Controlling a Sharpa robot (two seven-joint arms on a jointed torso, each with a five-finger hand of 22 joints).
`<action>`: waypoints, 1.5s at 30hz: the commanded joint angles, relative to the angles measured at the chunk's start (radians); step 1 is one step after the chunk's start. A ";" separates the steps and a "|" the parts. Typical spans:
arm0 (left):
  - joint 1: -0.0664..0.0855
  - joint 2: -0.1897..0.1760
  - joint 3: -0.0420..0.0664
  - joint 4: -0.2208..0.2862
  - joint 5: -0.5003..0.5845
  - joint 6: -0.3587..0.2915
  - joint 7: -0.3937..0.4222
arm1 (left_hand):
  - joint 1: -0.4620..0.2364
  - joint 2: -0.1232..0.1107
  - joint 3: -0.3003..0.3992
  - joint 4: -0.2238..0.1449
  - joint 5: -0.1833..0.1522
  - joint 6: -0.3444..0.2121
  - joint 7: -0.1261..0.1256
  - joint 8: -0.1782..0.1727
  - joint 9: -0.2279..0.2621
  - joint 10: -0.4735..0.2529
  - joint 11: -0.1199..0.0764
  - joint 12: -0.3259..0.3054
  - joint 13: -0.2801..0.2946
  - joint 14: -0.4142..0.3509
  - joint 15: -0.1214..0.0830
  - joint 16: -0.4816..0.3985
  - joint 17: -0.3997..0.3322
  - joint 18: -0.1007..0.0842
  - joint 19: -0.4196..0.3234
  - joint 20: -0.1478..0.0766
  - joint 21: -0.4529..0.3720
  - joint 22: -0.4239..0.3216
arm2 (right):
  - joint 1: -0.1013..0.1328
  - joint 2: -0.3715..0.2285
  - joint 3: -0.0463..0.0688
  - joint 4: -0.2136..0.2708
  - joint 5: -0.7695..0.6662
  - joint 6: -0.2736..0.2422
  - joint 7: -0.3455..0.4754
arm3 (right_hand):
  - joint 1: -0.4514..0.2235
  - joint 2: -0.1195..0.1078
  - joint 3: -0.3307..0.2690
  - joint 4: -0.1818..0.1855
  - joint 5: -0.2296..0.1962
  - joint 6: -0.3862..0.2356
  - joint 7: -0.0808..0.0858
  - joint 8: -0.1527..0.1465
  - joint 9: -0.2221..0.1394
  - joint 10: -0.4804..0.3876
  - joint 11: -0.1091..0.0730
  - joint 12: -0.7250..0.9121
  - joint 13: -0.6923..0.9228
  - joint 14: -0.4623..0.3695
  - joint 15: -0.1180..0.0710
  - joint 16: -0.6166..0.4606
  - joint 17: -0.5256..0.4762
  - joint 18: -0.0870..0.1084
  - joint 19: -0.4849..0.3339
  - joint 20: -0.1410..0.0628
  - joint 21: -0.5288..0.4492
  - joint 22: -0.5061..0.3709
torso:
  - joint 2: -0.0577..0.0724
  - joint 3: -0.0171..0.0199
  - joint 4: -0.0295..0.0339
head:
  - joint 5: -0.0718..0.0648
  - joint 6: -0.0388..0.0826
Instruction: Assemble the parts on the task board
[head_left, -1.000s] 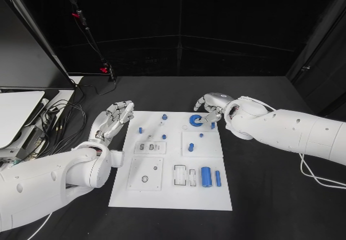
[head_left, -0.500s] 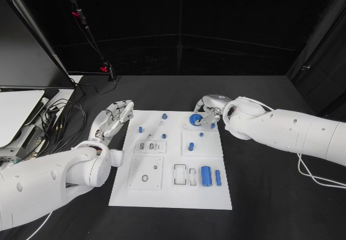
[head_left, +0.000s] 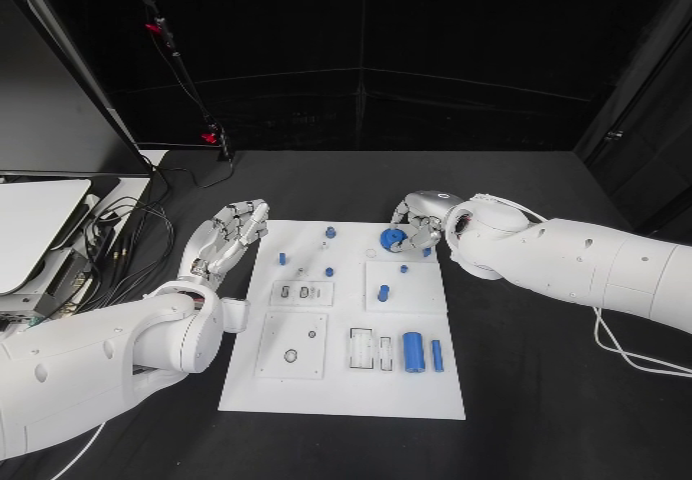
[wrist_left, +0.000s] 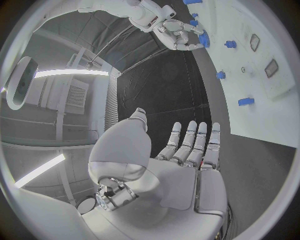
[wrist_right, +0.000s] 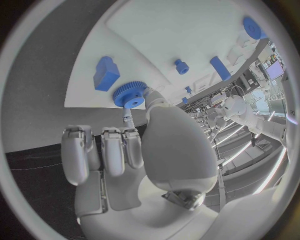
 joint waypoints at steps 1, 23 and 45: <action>0.001 0.000 0.001 0.001 -0.007 0.008 0.276 | 0.005 0.002 -0.006 -0.001 0.007 0.003 0.161 0.003 -0.001 0.005 0.001 0.004 -0.001 -0.001 0.004 0.003 -0.001 0.012 -0.006 0.000 0.006 0.001 | 0.000 0.001 0.000 0.000 -0.010 0.008 -0.009 | 0.004 0.015 0.012 0.001 -0.003 0.030 -0.001 -0.001 0.001 0.106 0.010 0.003 0.263 0.104 -0.002 0.002 0.263 -0.002 0.093 -0.001 -0.003 0.250 | 0.000 0.0000 0.0000 | 0.001 -0.001; 0.001 -0.001 0.001 0.001 -0.007 0.008 0.275 | 0.005 0.002 -0.006 -0.001 0.007 0.003 0.161 0.003 -0.001 0.005 0.001 0.004 -0.001 -0.001 0.004 0.003 -0.001 0.012 -0.006 0.000 0.006 0.001 | -0.001 -0.012 0.001 0.046 -0.010 -0.178 0.067 | 0.112 0.065 0.094 -0.048 -0.029 0.246 -0.008 -0.041 0.000 0.106 0.006 0.003 0.263 0.104 -0.010 0.002 0.263 -0.007 0.109 -0.008 0.007 0.263 | -0.002 -0.0003 -0.0012 | 0.015 -0.003; 0.001 -0.002 0.001 -0.001 -0.007 0.009 0.274 | 0.006 0.003 -0.007 -0.001 0.007 0.003 0.161 0.004 -0.002 0.005 0.001 0.004 -0.002 -0.002 0.004 0.004 -0.002 0.012 -0.006 0.000 0.006 0.001 | 0.001 0.006 0.003 0.252 0.033 -0.203 0.108 | 0.122 0.067 0.103 -0.055 -0.021 0.253 -0.007 -0.056 -0.003 0.106 0.005 0.003 0.263 0.104 -0.012 0.002 0.263 -0.007 0.109 -0.010 0.007 0.263 | 0.000 -0.0006 0.0011 | 0.072 -0.027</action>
